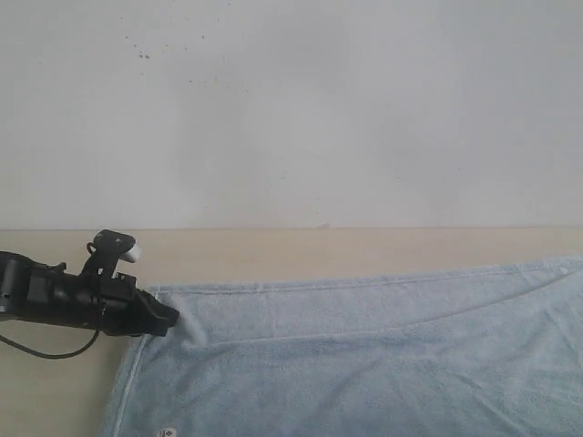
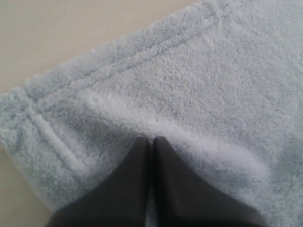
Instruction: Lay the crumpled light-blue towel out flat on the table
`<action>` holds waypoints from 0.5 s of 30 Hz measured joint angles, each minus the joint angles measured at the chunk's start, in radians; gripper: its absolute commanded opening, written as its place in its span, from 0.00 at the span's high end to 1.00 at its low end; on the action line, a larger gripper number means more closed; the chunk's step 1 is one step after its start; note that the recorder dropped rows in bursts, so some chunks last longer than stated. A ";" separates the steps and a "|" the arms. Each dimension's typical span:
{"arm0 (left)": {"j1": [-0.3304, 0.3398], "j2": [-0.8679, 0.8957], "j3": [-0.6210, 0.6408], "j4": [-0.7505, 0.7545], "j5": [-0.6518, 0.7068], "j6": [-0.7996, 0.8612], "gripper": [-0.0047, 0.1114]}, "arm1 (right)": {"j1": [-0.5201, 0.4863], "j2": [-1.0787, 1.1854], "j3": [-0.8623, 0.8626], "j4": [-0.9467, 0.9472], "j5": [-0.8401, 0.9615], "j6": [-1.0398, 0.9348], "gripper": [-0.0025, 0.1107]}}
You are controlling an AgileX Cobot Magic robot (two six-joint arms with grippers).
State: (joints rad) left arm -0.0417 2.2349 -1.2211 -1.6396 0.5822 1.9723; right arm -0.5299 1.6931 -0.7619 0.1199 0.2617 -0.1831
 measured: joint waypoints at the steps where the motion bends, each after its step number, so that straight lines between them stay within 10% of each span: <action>1: 0.000 0.001 0.000 0.000 0.000 0.000 0.93 | 0.000 0.000 0.000 0.000 0.000 0.000 0.98; 10: -0.002 -0.005 -0.007 -0.005 -0.109 -0.005 0.93 | 0.000 0.000 0.000 0.000 -0.002 0.002 0.98; 15: 0.003 -0.056 0.011 -0.007 0.059 0.027 0.93 | 0.047 0.000 -0.008 0.044 -0.022 -0.002 0.98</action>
State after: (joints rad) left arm -0.0384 2.1790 -1.2100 -1.6467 0.6416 1.9995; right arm -0.4825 1.6931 -0.7697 0.1642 0.2402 -0.1850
